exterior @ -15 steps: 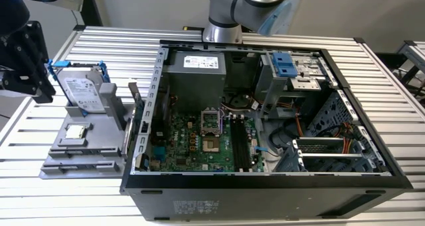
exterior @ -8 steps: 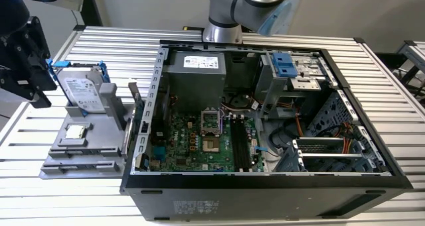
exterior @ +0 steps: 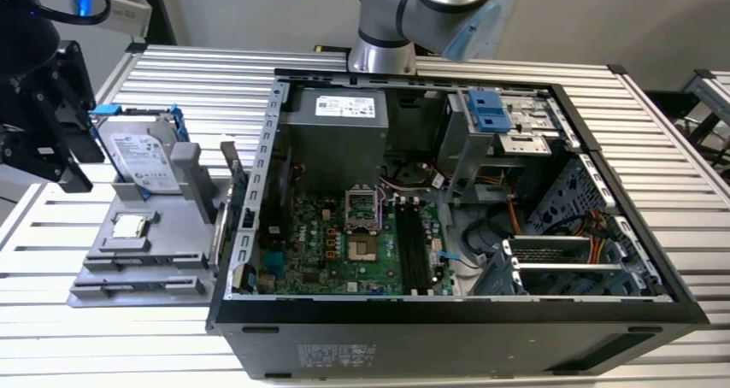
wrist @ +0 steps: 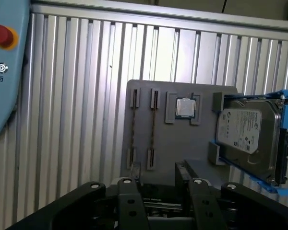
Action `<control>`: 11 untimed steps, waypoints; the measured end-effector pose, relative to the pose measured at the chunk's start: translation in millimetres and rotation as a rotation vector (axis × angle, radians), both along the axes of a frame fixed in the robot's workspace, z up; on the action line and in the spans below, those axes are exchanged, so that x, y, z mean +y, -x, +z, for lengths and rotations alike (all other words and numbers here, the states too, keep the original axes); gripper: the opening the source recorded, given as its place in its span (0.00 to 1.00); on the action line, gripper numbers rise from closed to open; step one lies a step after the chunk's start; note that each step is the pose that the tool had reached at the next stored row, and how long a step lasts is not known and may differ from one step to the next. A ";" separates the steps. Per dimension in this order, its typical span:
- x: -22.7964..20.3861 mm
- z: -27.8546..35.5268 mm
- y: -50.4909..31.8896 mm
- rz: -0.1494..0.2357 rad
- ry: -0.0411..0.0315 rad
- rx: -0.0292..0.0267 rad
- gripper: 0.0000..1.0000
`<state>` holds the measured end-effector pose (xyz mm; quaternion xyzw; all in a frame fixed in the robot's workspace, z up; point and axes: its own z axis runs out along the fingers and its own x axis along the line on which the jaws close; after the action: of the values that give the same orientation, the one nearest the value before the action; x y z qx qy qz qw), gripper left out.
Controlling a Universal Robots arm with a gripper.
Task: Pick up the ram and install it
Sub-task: 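Pick up the ram and move it above insertion slot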
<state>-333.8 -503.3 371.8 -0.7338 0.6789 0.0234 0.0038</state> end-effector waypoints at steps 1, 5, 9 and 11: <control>0.0 -1.8 0.0 0.000 0.0000 -0.0001 1.00; 0.0 -7.7 1.5 0.000 0.0002 -0.0153 1.00; 0.0 -14.7 4.5 -0.004 -0.0001 -0.0231 1.00; 0.0 -18.3 5.2 -0.013 0.0001 -0.0230 1.00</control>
<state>-339.0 -503.2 353.5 -0.7298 0.6834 0.0149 0.0117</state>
